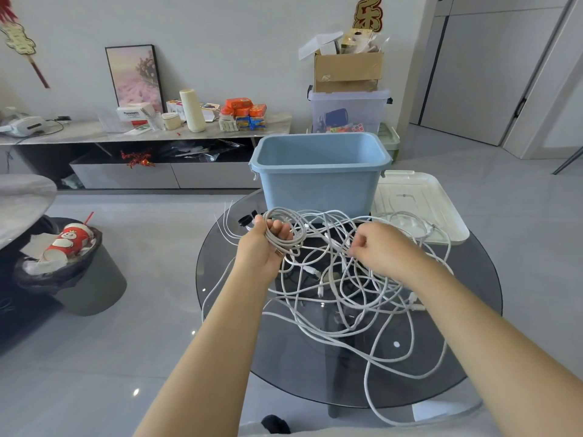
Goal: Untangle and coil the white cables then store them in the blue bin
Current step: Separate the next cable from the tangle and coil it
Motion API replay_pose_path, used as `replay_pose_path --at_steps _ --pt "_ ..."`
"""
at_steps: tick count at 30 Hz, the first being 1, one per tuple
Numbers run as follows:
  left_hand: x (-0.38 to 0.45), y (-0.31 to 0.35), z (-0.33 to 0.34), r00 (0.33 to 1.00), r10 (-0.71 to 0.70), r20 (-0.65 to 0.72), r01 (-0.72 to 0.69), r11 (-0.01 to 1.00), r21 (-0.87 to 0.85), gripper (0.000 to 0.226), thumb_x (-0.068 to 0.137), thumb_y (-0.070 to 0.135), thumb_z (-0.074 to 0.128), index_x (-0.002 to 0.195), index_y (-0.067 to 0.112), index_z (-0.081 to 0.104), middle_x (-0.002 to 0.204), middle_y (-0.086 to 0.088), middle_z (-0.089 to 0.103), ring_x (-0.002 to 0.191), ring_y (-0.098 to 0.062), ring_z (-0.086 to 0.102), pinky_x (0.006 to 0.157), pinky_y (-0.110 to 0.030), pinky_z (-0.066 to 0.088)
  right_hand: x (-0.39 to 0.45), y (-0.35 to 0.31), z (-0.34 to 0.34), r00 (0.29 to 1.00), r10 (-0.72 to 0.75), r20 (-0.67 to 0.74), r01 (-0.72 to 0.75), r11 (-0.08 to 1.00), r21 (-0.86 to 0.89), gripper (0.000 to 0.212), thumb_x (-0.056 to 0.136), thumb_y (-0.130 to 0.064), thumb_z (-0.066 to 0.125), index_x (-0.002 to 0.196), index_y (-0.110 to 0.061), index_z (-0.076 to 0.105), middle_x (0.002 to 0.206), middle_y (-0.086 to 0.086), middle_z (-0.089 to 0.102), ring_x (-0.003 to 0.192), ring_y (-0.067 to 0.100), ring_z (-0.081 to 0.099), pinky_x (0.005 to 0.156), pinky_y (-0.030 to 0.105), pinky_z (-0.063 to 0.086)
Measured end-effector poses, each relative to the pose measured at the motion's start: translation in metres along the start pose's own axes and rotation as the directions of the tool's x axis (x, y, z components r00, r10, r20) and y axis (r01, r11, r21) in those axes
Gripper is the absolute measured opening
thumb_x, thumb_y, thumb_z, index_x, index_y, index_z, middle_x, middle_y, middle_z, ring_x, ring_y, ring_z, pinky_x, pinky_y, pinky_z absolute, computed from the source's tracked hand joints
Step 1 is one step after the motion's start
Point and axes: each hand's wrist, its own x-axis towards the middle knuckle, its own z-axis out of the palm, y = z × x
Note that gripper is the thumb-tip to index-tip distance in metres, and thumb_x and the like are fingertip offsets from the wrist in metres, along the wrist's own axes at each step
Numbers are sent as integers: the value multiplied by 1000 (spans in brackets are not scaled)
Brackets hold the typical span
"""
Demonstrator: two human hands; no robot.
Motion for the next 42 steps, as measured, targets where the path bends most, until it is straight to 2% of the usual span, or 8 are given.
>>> replay_pose_path --at_steps 6,13,20,25,29,34,37,42 --pt "-8 -13 7 988 71 134 -112 940 323 33 103 28 34 79 11 47 54 3 63 55 -12 67 62 -28 52 -12 -28 4 970 -199 140 202 979 -11 21 89 -32 62 75 -18 66 71 -1 65 64 14 58 59 26 41" --pt "-27 -18 14 914 70 401 -384 472 793 37 101 24 39 75 14 63 66 1 66 61 -10 62 61 -24 49 -7 -23 -6 907 -383 -174 406 906 123 7 86 -29 66 83 -22 68 63 -10 60 54 -2 48 56 13 32" --pt "-27 -19 18 818 -300 491 -85 782 618 34 103 21 28 75 11 43 43 9 29 38 -9 32 56 -21 45 7 -1 -6 869 -238 -433 356 910 215 46 64 -50 78 73 -17 48 50 -7 42 48 8 39 51 26 34" --pt "-11 -6 0 846 -255 469 96 937 335 37 103 30 30 75 11 46 43 10 27 37 -6 29 64 -24 40 10 24 -19 984 -112 -136 158 900 406 41 77 -54 61 72 -13 59 35 -10 37 34 4 33 46 18 30" --pt "0 8 -10 931 -143 335 153 988 -1 40 103 30 30 70 12 45 40 9 29 33 -4 29 52 -19 45 12 54 -26 987 -35 156 -118 498 859 34 81 -40 56 76 -6 56 42 -8 26 37 7 28 47 25 41" --pt "5 0 -9 974 -149 173 181 966 -185 42 104 30 31 69 11 44 39 8 27 31 -5 29 59 -21 42 21 49 -3 995 44 -91 -8 933 359 19 97 -31 48 95 -19 63 61 -10 48 56 9 46 56 27 40" --pt "4 -1 -7 973 -143 181 182 958 -220 43 104 33 29 71 10 45 37 8 27 31 -7 32 66 -24 42 24 32 10 934 43 -355 3 992 126 15 95 -26 52 90 -14 59 69 -2 56 70 20 54 58 30 40" --pt "0 5 -6 954 -135 266 170 978 -117 40 103 30 30 78 7 51 43 7 33 40 -8 40 75 -27 45 15 2 11 987 -98 -126 71 976 -207 15 91 -27 57 85 -15 63 87 4 67 87 26 61 68 29 42"
